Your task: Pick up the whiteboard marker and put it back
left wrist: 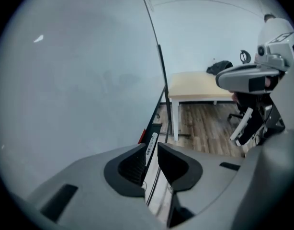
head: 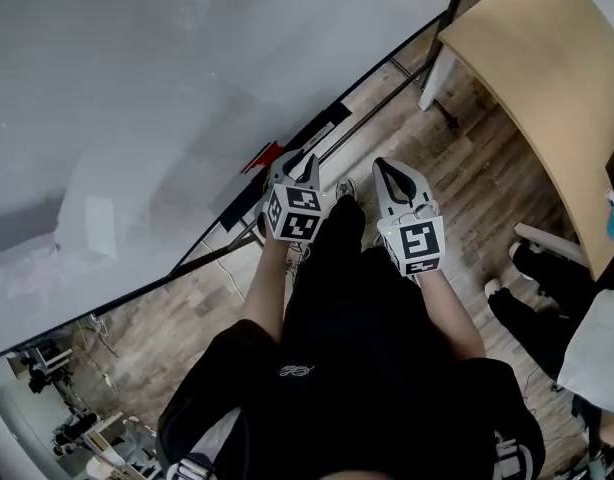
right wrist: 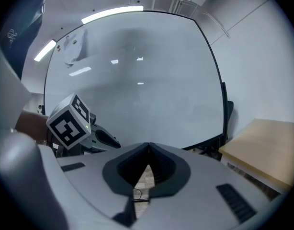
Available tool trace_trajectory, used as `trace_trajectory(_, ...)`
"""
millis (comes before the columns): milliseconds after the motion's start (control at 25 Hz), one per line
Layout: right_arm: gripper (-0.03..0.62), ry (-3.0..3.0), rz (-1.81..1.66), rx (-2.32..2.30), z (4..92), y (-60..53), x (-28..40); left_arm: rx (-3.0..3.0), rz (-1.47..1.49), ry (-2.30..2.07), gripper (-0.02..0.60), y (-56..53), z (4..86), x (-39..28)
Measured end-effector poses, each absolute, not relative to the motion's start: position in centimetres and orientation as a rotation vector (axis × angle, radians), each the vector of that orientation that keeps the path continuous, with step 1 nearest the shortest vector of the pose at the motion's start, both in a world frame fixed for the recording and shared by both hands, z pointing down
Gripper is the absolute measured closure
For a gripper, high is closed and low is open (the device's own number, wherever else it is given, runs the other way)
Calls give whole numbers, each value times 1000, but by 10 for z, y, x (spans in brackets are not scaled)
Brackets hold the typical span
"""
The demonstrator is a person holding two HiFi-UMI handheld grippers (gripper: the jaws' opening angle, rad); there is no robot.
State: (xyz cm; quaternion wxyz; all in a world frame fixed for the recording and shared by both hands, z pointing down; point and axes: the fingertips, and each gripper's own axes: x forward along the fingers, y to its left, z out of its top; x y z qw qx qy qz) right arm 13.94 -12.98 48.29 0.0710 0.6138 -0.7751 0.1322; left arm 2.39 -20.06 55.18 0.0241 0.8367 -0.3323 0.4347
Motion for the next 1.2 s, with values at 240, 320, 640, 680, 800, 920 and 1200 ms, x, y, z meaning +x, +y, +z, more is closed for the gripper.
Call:
trace_trajectory(240, 592, -2423, 328, 1769, 463, -115, 109, 2567, 1002, -1221, 509, -169, 510, -7)
trace_trajectory(320, 592, -2470, 305, 1720, 457, -115, 96, 2553, 889, -1300, 512, -161, 494, -17)
trace_trajectory(640, 592, -2576, 270, 1622, 439, -109, 45, 2547, 611, -1451, 565, -133, 459, -49)
trace_trajectory(680, 592, -2585, 264, 1612, 437, -109, 38, 2549, 582, -1477, 572, -131, 454, -55)
trace_trajectory(800, 592, -2609, 239, 1588, 431, -109, 17, 2550, 493, -1553, 575, -125, 438, -76)
trace_trajectory(920, 592, -2624, 208, 1570, 424, -109, -3, 2545, 441, -1589, 575, -118, 429, -96)
trace_trajectory(1200, 592, -2652, 159, 1533, 410, -94, -60, 2520, 340, -1615, 575, -94, 419, -149)
